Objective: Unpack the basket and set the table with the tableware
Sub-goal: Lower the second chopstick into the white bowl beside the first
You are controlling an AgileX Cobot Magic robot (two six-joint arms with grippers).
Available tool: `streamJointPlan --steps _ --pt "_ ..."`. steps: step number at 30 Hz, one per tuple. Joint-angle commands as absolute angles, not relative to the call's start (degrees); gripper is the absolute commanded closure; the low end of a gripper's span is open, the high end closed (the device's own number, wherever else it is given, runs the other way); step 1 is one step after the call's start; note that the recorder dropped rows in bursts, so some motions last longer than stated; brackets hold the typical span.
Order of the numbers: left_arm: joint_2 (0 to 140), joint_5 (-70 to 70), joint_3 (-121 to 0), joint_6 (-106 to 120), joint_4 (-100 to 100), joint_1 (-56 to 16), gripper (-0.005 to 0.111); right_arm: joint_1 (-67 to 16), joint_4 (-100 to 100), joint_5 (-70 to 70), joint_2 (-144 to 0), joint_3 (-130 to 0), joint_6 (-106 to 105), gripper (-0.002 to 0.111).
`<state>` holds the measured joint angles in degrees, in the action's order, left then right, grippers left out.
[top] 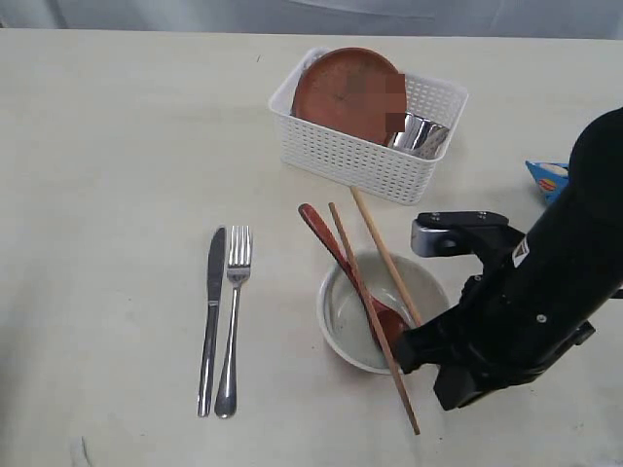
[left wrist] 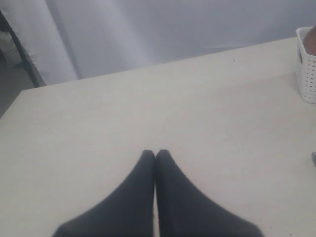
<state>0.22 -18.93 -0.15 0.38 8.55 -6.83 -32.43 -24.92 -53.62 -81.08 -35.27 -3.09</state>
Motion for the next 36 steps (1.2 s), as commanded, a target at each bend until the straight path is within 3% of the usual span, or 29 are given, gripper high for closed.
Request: streamJointPlan --steps 1,25,31,36 --pt "0.0 -18.35 0.0 0.0 8.31 -7.23 0.107 -32.26 -25.38 -52.8 -80.84 -35.21 -4.16 0.109" --pt "0.0 -18.35 0.0 0.0 8.31 -7.23 0.107 -32.26 -25.53 -50.4 -80.84 -32.72 -5.32 0.107" --pt "0.0 -18.35 0.0 0.0 8.31 -7.23 0.107 -32.26 -25.62 -50.4 -80.84 -32.72 -5.32 0.073" --pt "0.0 -18.35 0.0 0.0 8.31 -7.23 0.107 -32.26 -24.9 -53.38 -80.84 -34.26 -5.93 0.07"
